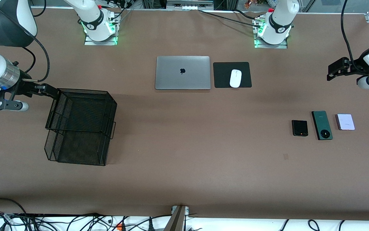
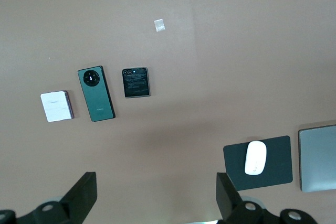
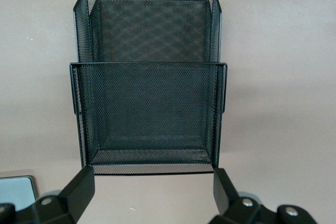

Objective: Place phones with both arms
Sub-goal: 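Reach the left gripper down to the small black flip phone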

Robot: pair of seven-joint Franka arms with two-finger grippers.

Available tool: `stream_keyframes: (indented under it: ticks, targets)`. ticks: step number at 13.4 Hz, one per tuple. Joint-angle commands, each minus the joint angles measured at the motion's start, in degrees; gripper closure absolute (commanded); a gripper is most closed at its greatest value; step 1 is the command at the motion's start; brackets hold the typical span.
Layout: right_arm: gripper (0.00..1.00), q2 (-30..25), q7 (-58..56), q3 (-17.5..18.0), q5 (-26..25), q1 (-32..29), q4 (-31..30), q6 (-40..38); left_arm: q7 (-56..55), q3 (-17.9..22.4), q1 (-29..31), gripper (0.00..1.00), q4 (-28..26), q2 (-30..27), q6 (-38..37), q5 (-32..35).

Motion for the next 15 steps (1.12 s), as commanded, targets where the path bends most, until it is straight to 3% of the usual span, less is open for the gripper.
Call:
stream_keyframes:
  ticks: [1, 4, 6, 10, 13, 15]
  targets:
    - [0.0, 0.49, 0.23, 0.23, 0.21, -0.48, 1.15, -1.17, 1.32, 0.05, 0.32, 0.0, -1.58, -1.29, 0.13, -0.33]
    - [0.0, 0.49, 0.23, 0.23, 0.21, -0.48, 1.15, -1.17, 1.5, 0.14, 0.67, 0.0, -2.01, 1.86, 1.18, 0.81]
    - [0.0, 0.49, 0.23, 0.23, 0.21, -0.48, 1.15, -1.17, 4.91, 0.23, 1.89, 0.0, -4.29, 5.9, 6.26, 2.65]
    - [0.0, 0.49, 0.23, 0.23, 0.21, -0.48, 1.15, -1.17, 6.42, 0.23, 5.76, 0.0, -15.0, 11.8, 25.31, 2.4]
    - [0.0, 0.49, 0.23, 0.23, 0.21, -0.48, 1.15, -1.17, 6.42, 0.14, 6.91, 0.0, -15.72, 17.86, 32.71, 2.14]
    - [0.0, 0.49, 0.14, 0.23, 0.21, -0.48, 1.15, -1.35, 6.42, 0.14, 7.43, 0.0, -20.88, 20.85, 44.18, 2.14]
